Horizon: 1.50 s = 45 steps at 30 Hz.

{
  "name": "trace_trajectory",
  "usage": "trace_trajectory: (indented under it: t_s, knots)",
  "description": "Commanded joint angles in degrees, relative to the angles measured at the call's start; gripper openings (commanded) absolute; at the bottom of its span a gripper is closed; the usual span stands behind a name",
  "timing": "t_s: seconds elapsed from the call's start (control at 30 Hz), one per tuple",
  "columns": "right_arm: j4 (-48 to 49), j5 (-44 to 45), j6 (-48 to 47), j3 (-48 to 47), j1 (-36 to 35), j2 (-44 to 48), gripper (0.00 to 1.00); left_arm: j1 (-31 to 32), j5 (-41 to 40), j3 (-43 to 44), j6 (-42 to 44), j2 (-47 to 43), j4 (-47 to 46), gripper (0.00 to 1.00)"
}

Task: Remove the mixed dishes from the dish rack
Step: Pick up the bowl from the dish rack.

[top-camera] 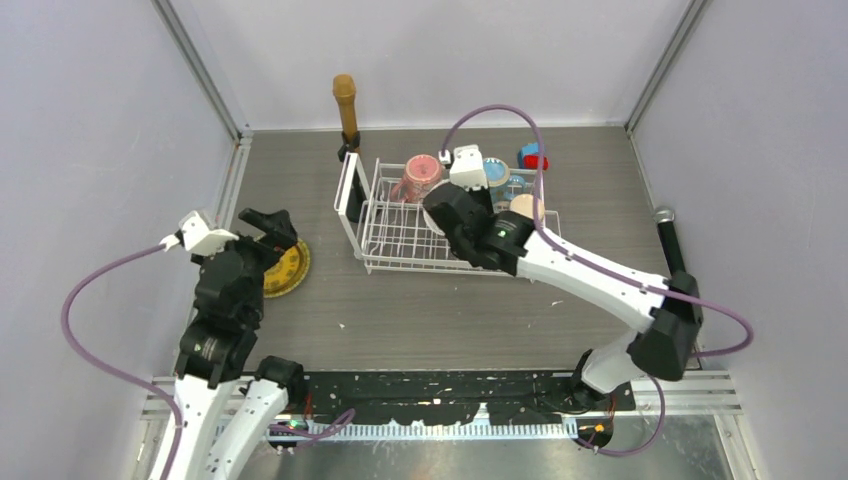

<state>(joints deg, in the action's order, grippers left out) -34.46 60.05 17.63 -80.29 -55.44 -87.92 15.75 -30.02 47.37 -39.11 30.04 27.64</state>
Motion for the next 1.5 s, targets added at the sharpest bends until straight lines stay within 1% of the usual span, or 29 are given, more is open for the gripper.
trace_trajectory:
  t_s: [0.0, 0.1, 0.13, 0.17, 0.2, 0.23, 0.37, 0.4, 0.43, 0.53, 0.6, 0.77, 0.8, 0.9, 1.03, 1.2, 1.27, 1.37, 1.43, 1.47]
  knots:
    - [14.92, -12.18, -1.46, 4.38, -0.04, 7.31, 0.01, 0.25, 7.96, 1.74, 0.31, -4.2, -3.56, 1.0]
    - [17.81, -18.84, -1.47, 7.41, 0.37, 9.54, 0.0, 0.25, 15.34, 4.13, -1.1, -4.63, -3.63, 1.0]
    - [18.52, -22.55, -1.35, 7.73, 0.69, 10.16, 0.0, 0.25, 18.66, 5.04, -1.92, -3.89, -3.55, 0.99]
    - [18.84, -24.16, -1.36, 8.08, 0.78, 10.37, 0.0, 0.25, 22.76, 6.03, -2.75, -2.66, -3.48, 0.99]
    - [19.35, -27.46, -1.48, 8.28, 0.91, 10.68, 0.01, 0.25, 27.43, 7.0, -3.27, -0.69, -3.89, 0.99]
    - [19.65, -30.06, -1.42, 8.65, 0.93, 10.8, 0.01, 0.25, 33.85, 8.12, -3.48, 1.69, -4.4, 0.99]
    - [22.39, -34.31, -0.58, 10.8, 1.03, 12.6, 0.0, 0.25, 56.81, 12.67, -5.06, 13.11, -7.72, 0.99]
    - [22.8, -34.7, -0.36, 11.81, 1.08, 12.99, 0.0, 0.29, 60.59, 13.14, -5.58, 14.77, -8.87, 0.99]
    - [23.24, -35.21, -0.16, 12.21, 1.19, 13.82, 0.01, 0.4, 62.36, 13.17, -5.84, 15.88, -9.52, 0.99]
    - [23.37, -37.07, 0.83, 13.53, 2.23, 15.0, 0.0, 1.39, 60.39, 11.93, -5.81, 17.03, -9.63, 0.99]
    - [23.38, -38.82, 1.52, 13.99, 2.9, 15.81, 0.0, 2.56, 59.13, 11.21, -5.25, 17.55, -9.69, 0.97]
    - [21.58, -46.37, 4.74, 12.97, 7.01, 15.9, 0.0, 6.97, 56.22, 13.3, -1.81, 21.19, -5.1, 0.91]
    - [21.12, -48.22, 5.02, 12.33, 7.5, 15.7, 0.0, 8.21, 54.77, 13.9, -0.72, 22.07, -3.8, 0.9]
    - [19.68, -49.84, 5.12, 11.57, 8.59, 15.32, 0.0, 12.63, 48.45, 16.36, 2.6, 25.32, 1.67, 0.88]
    - [19.44, -51.62, 4.0, 11.73, 8.68, 16.04, 0.0, 16.45, 41.14, 19.17, 4.76, 30.0, 6.68, 0.81]
    - [19.75, -52.64, 3.14, 12.55, 8.68, 16.52, 0.0, 19.61, 40.99, 19.43, 4.09, 34.77, 6.65, 0.72]
    - [20.37, -53.41, 2.78, 13.06, 8.68, 16.78, 0.0, 20.86, 40.03, 19.96, 4.18, 36.69, 7.08, 0.66]
    - [21.24, -54.85, 2.19, 14.0, 8.68, 17.56, 0.0, 23.19, 35.81, 21.31, 4.95, 38.71, 9.3, 0.55]
    - [22.23, -56.14, 1.82, 14.62, 8.68, 17.94, 0.0, 24.8, 34.82, 22.05, 6.17, 39.96, 10.14, 0.44]
    - [22.28, -56.47, 1.69, 14.72, 8.68, 17.95, 0.0, 25.45, 34.65, 22.46, 6.7, 40.66, 10.68, 0.35]
